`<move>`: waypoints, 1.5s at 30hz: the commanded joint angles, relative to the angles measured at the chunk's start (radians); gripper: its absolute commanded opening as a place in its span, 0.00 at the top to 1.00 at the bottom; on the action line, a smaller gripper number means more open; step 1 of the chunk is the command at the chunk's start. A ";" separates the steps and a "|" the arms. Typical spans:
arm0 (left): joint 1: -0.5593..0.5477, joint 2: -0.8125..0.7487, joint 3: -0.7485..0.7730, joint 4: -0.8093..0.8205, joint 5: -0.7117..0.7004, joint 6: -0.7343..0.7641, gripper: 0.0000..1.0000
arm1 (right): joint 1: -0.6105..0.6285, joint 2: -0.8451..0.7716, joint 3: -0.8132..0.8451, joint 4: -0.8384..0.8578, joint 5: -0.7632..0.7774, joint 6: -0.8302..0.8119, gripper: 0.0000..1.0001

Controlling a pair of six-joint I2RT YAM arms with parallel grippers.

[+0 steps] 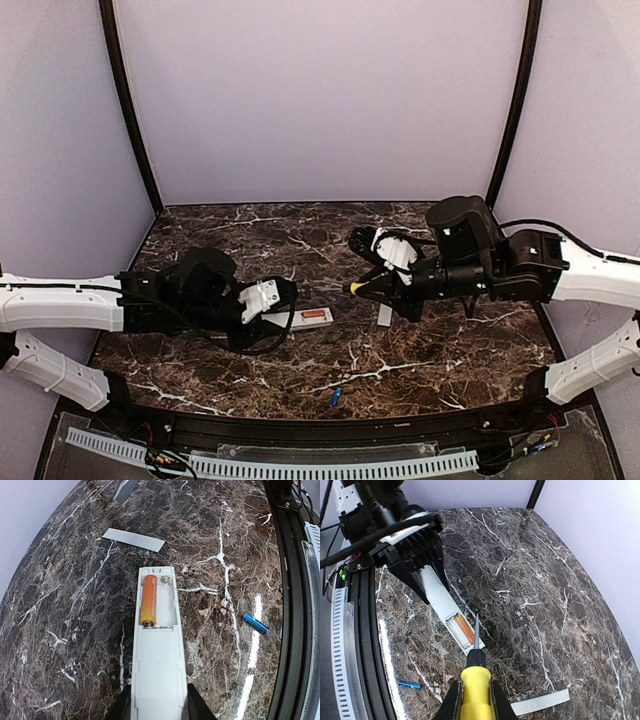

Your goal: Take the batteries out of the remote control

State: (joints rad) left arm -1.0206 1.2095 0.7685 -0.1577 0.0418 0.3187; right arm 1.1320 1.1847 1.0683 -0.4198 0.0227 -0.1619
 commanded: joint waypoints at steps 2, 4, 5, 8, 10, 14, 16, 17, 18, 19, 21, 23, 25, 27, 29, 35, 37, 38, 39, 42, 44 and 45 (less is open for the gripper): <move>0.029 -0.013 0.050 -0.066 0.104 0.008 1.00 | 0.039 0.025 0.050 -0.037 -0.024 -0.128 1.00; 0.035 -0.011 0.066 -0.083 0.109 0.002 1.00 | 0.053 0.046 0.063 -0.066 -0.044 -0.146 1.00; 0.040 -0.009 0.070 -0.094 0.110 0.001 1.00 | 0.062 0.060 0.071 -0.078 -0.044 -0.152 1.00; 0.042 -0.008 0.078 -0.103 0.118 0.003 1.00 | 0.084 0.102 0.097 -0.099 -0.044 -0.167 1.00; 0.042 -0.008 0.078 -0.107 0.131 0.005 1.00 | 0.090 0.129 0.114 -0.098 -0.061 -0.172 1.00; 0.042 -0.009 0.078 -0.118 0.143 0.014 1.00 | 0.091 0.171 0.140 -0.084 -0.056 -0.187 1.00; 0.042 -0.012 0.077 -0.123 0.144 0.017 1.00 | 0.090 0.188 0.145 -0.084 -0.037 -0.196 1.00; 0.042 -0.012 0.075 -0.125 0.144 0.017 1.00 | 0.092 0.196 0.148 -0.083 -0.032 -0.198 1.00; 0.042 -0.012 0.076 -0.127 0.143 0.016 1.00 | 0.092 0.203 0.149 -0.085 -0.030 -0.201 1.00; 0.043 -0.010 0.079 -0.130 0.144 0.015 1.00 | 0.091 0.209 0.151 -0.086 -0.027 -0.202 1.00; 0.043 -0.005 0.083 -0.137 0.145 0.014 1.00 | 0.092 0.213 0.149 -0.086 -0.026 -0.205 1.00; 0.043 0.002 0.086 -0.141 0.149 0.013 1.00 | 0.091 0.213 0.147 -0.086 -0.014 -0.205 1.00; 0.043 0.006 0.087 -0.141 0.150 0.011 1.00 | 0.091 0.211 0.144 -0.085 0.003 -0.205 1.00; 0.043 0.006 0.088 -0.140 0.148 0.010 1.00 | 0.091 0.209 0.139 -0.086 0.016 -0.203 1.00; 0.043 0.007 0.087 -0.138 0.150 0.009 1.00 | 0.091 0.209 0.135 -0.088 0.031 -0.201 1.00; 0.043 0.006 0.089 -0.132 0.153 0.002 1.00 | 0.090 0.216 0.130 -0.086 0.027 -0.194 1.00; 0.043 0.008 0.089 -0.131 0.156 0.000 1.00 | 0.091 0.221 0.130 -0.087 0.029 -0.194 1.00; 0.043 0.009 0.090 -0.131 0.157 -0.001 1.00 | 0.091 0.222 0.131 -0.087 0.029 -0.192 1.00; 0.043 0.009 0.090 -0.131 0.158 -0.003 1.00 | 0.090 0.225 0.129 -0.088 0.029 -0.191 1.00; 0.044 0.010 0.090 -0.128 0.162 -0.007 1.00 | 0.092 0.231 0.128 -0.086 0.020 -0.189 1.00; 0.045 0.013 0.092 -0.128 0.163 -0.008 1.00 | 0.092 0.238 0.129 -0.086 0.017 -0.187 1.00; 0.045 0.013 0.092 -0.128 0.164 -0.008 1.00 | 0.092 0.241 0.129 -0.086 0.018 -0.187 1.00</move>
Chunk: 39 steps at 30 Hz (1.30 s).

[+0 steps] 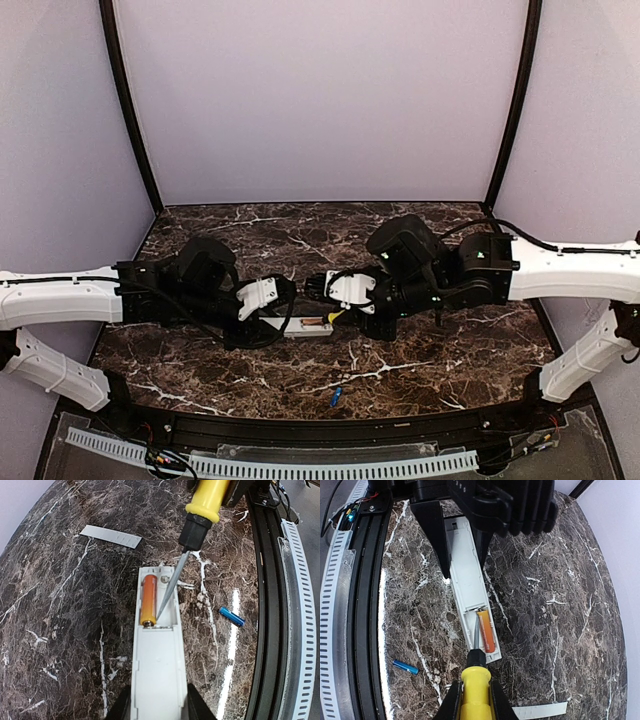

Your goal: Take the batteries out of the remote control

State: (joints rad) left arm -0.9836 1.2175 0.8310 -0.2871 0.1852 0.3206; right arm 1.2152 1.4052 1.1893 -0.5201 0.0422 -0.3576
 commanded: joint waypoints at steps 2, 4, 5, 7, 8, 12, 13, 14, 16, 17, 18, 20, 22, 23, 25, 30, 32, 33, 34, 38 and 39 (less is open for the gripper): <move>0.008 0.006 0.029 0.002 0.022 -0.012 1.00 | 0.007 0.025 0.009 0.016 -0.001 0.012 1.00; 0.008 0.007 0.030 0.002 0.023 -0.011 1.00 | 0.008 0.029 0.010 0.017 0.007 0.011 1.00; 0.008 0.007 0.030 0.002 0.024 -0.011 1.00 | 0.008 0.031 0.010 0.017 0.012 0.012 1.00; 0.007 0.007 0.029 0.003 0.026 -0.013 1.00 | 0.008 0.035 0.013 0.017 0.026 0.013 1.00; 0.008 0.007 0.029 0.002 0.026 -0.013 1.00 | 0.009 0.038 0.015 0.019 0.034 0.016 1.00; 0.008 0.008 0.031 0.004 0.033 -0.017 1.00 | 0.008 0.054 0.022 0.020 0.066 0.023 1.00; 0.007 0.009 0.030 0.004 0.034 -0.018 1.00 | 0.008 0.057 0.024 0.020 0.072 0.025 1.00; 0.007 0.010 0.032 0.004 0.035 -0.019 0.99 | 0.008 0.061 0.029 0.021 0.078 0.028 1.00; 0.008 0.016 0.034 0.004 0.038 -0.022 1.00 | 0.011 0.067 0.036 0.025 0.084 0.035 1.00; 0.008 0.017 0.034 0.004 0.038 -0.023 1.00 | 0.013 0.070 0.039 0.028 0.086 0.040 1.00; 0.008 0.018 0.035 0.005 0.036 -0.024 1.00 | 0.013 0.073 0.042 0.032 0.089 0.043 1.00; 0.009 0.022 0.038 0.003 0.031 -0.029 1.00 | 0.021 0.079 0.044 0.045 0.095 0.052 1.00; 0.013 0.024 0.040 0.004 0.035 -0.034 1.00 | 0.027 0.087 0.045 0.063 0.099 0.067 1.00; 0.016 0.024 0.041 0.005 0.039 -0.036 1.00 | 0.030 0.093 0.044 0.071 0.098 0.073 1.00; 0.021 0.026 0.042 0.008 0.047 -0.039 1.00 | 0.038 0.105 0.044 0.089 0.105 0.088 1.00; 0.032 0.033 0.046 0.011 0.067 -0.054 1.00 | 0.068 0.146 0.050 0.124 0.147 0.111 1.00; 0.036 0.036 0.050 0.012 0.074 -0.061 1.00 | 0.079 0.166 0.058 0.138 0.171 0.120 1.00; 0.041 0.038 0.054 0.012 0.077 -0.065 1.00 | 0.084 0.176 0.063 0.144 0.183 0.126 1.00; 0.044 0.039 0.055 0.013 0.083 -0.078 1.00 | 0.092 0.187 0.068 0.150 0.200 0.133 1.00; 0.066 0.041 0.051 0.041 0.116 -0.113 1.00 | 0.126 0.225 0.077 0.192 0.284 0.160 1.00; 0.068 0.045 0.053 0.042 0.117 -0.120 1.00 | 0.133 0.231 0.079 0.200 0.298 0.168 1.00</move>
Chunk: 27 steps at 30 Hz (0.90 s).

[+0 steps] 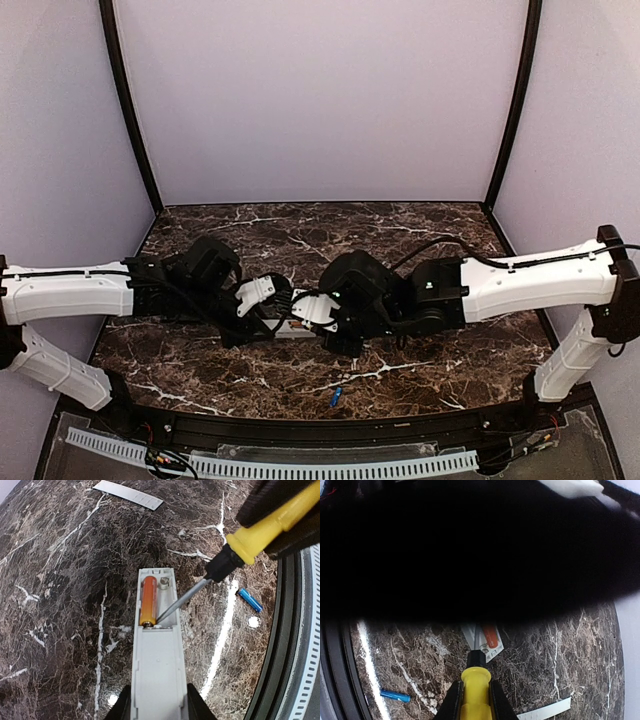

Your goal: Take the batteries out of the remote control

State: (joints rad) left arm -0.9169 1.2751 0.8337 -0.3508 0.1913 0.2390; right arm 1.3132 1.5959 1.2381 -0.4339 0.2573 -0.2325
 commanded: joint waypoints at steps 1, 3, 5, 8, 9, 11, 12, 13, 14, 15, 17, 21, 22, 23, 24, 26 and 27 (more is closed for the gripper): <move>0.005 -0.010 0.052 0.105 0.111 -0.040 1.00 | 0.042 0.046 0.031 0.123 0.096 0.050 1.00; 0.010 -0.003 0.055 0.103 0.106 -0.045 1.00 | 0.055 0.056 0.032 0.139 0.123 0.064 1.00; 0.017 0.001 0.059 0.103 0.107 -0.051 1.00 | 0.072 0.065 0.032 0.157 0.144 0.073 1.00; 0.024 0.002 0.059 0.105 0.110 -0.057 1.00 | 0.093 0.077 0.030 0.173 0.169 0.083 1.00; 0.029 0.002 0.059 0.107 0.112 -0.059 1.00 | 0.098 0.081 0.029 0.178 0.175 0.084 1.00; 0.036 0.000 0.059 0.110 0.118 -0.065 1.00 | 0.110 0.084 0.026 0.182 0.186 0.085 1.00; 0.039 0.000 0.059 0.112 0.120 -0.068 1.00 | 0.114 0.086 0.025 0.183 0.192 0.084 1.00; 0.043 0.000 0.059 0.114 0.122 -0.069 1.00 | 0.117 0.086 0.021 0.184 0.195 0.084 1.00; 0.046 0.000 0.060 0.116 0.123 -0.073 1.00 | 0.120 0.087 0.018 0.185 0.195 0.084 1.00; 0.048 0.003 0.061 0.117 0.127 -0.078 1.00 | 0.123 0.086 0.015 0.187 0.195 0.083 1.00; 0.056 0.006 0.062 0.118 0.133 -0.084 1.00 | 0.126 0.084 0.008 0.188 0.194 0.082 1.00; 0.067 0.008 0.063 0.122 0.138 -0.089 1.00 | 0.132 0.084 -0.003 0.187 0.189 0.086 1.00; 0.070 0.008 0.064 0.123 0.139 -0.091 1.00 | 0.133 0.084 -0.005 0.187 0.190 0.088 1.00; 0.072 0.007 0.064 0.124 0.141 -0.095 1.00 | 0.135 0.084 -0.007 0.187 0.190 0.089 1.00; 0.077 0.008 0.063 0.128 0.146 -0.098 1.00 | 0.135 0.085 -0.010 0.187 0.192 0.091 1.00; 0.082 0.010 0.063 0.132 0.153 -0.105 1.00 | 0.138 0.088 -0.013 0.187 0.196 0.095 1.00; 0.084 0.012 0.063 0.132 0.154 -0.107 1.00 | 0.140 0.091 -0.014 0.187 0.200 0.098 1.00</move>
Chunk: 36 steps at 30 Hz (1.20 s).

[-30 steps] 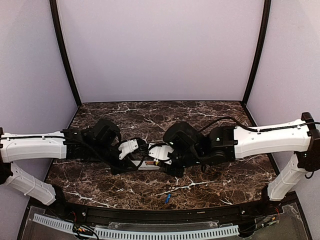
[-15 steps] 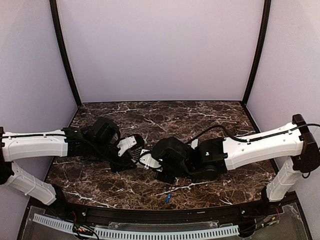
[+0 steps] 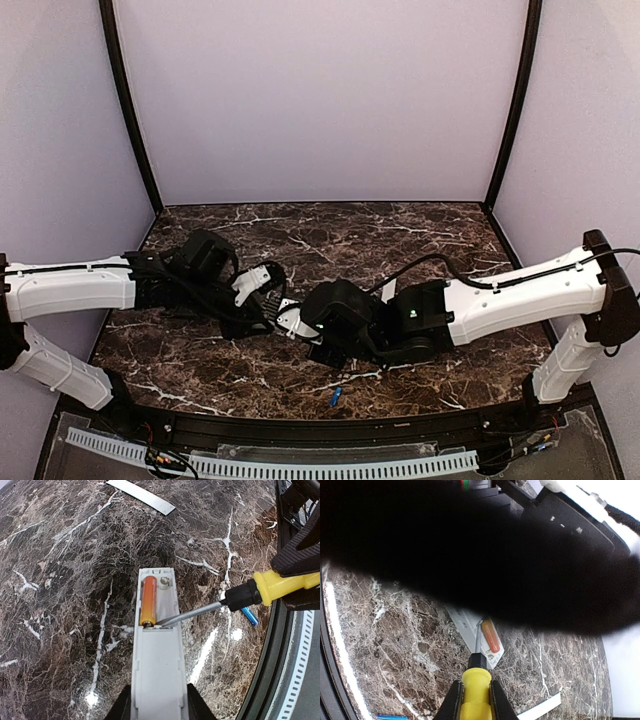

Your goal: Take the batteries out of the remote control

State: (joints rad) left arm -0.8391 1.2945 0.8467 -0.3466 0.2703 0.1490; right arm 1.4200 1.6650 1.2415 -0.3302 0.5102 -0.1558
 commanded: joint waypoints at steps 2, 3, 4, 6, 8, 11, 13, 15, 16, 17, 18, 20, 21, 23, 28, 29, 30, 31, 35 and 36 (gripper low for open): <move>0.013 -0.001 0.053 0.127 0.079 -0.021 1.00 | 0.036 0.026 -0.017 0.082 -0.043 0.027 1.00; 0.015 0.002 0.054 0.126 0.084 -0.023 1.00 | 0.035 0.029 -0.017 0.082 -0.035 0.031 1.00; 0.020 0.003 0.054 0.128 0.086 -0.026 1.00 | 0.036 0.031 -0.017 0.080 -0.028 0.034 1.00; 0.029 0.005 0.053 0.134 0.091 -0.035 1.00 | 0.040 0.036 -0.017 0.077 -0.010 0.043 1.00; 0.038 0.006 0.055 0.139 0.101 -0.046 1.00 | 0.045 0.043 -0.016 0.072 0.005 0.051 1.00; 0.048 0.010 0.056 0.143 0.111 -0.058 1.00 | 0.056 0.053 -0.013 0.068 0.017 0.062 1.00; 0.054 0.012 0.057 0.148 0.119 -0.062 1.00 | 0.063 0.059 -0.012 0.067 0.020 0.069 1.00; 0.055 0.015 0.058 0.149 0.122 -0.062 1.00 | 0.068 0.065 -0.009 0.066 0.023 0.077 1.00; 0.056 0.015 0.059 0.150 0.121 -0.063 1.00 | 0.070 0.066 -0.009 0.065 0.025 0.080 1.00; 0.058 0.015 0.059 0.151 0.123 -0.065 1.00 | 0.071 0.068 -0.007 0.066 0.025 0.082 1.00; 0.059 0.015 0.057 0.154 0.124 -0.069 1.00 | 0.075 0.069 -0.008 0.065 0.026 0.083 1.00; 0.061 0.015 0.058 0.157 0.126 -0.073 1.00 | 0.078 0.072 -0.008 0.065 0.029 0.084 1.00; 0.062 0.015 0.057 0.160 0.128 -0.074 1.00 | 0.080 0.074 -0.008 0.065 0.030 0.083 1.00; 0.067 0.016 0.057 0.163 0.133 -0.082 1.00 | 0.083 0.079 -0.007 0.066 0.030 0.082 1.00; 0.069 0.012 0.055 0.160 0.121 -0.067 1.00 | 0.090 0.083 0.002 0.060 0.021 0.081 1.00; 0.070 0.009 0.055 0.152 0.108 -0.049 1.00 | 0.090 0.079 0.004 0.056 0.015 0.079 1.00; 0.068 0.009 0.054 0.141 0.093 -0.040 0.99 | 0.090 0.072 0.003 0.053 0.011 0.074 1.00; 0.069 0.005 0.055 0.134 0.085 -0.023 0.99 | 0.090 0.059 0.000 0.053 0.005 0.066 1.00; 0.068 -0.026 0.042 0.126 0.070 0.019 1.00 | 0.070 0.014 -0.020 0.042 -0.032 0.041 1.00; 0.067 -0.039 0.035 0.133 0.075 0.022 1.00 | 0.063 0.004 -0.024 0.037 -0.046 0.035 1.00</move>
State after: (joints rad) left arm -0.7769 1.3258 0.8486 -0.3412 0.3515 0.1280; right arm 1.4670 1.7123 1.2362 -0.2958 0.6243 -0.1017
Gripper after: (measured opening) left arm 0.286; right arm 0.143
